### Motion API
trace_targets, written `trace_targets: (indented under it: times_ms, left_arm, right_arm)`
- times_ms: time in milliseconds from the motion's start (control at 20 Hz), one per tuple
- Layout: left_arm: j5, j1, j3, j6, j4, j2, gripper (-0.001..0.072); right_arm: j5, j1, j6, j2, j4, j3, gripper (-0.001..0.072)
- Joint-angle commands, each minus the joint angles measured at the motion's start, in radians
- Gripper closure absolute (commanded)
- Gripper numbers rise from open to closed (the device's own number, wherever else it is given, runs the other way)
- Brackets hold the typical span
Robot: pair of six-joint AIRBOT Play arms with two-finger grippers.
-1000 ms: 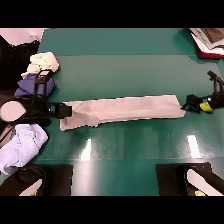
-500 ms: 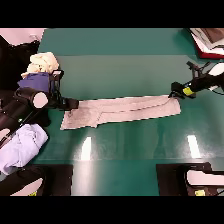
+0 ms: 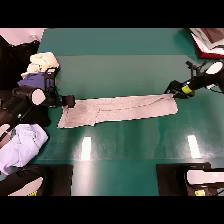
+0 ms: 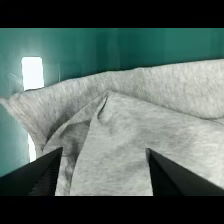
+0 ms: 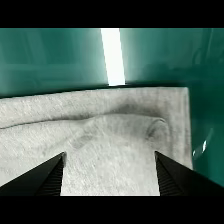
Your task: Fold the shirts.
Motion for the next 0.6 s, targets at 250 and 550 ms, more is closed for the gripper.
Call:
trace_targets:
  times_ms: [250, 550]
  left_arm:
    - [-0.099, 0.002, 0.061, 0.103, -0.159, -0.001, 0.0681]
    - [-0.103, 0.002, 0.061, 0.102, -0.201, -0.001, 0.0681]
  right_arm:
    - [0.198, -0.232, -0.235, -0.027, 0.057, 0.0, 0.0081]
    - [0.233, -0.236, -0.367, -0.19, 0.211, 0.0, 0.0082]
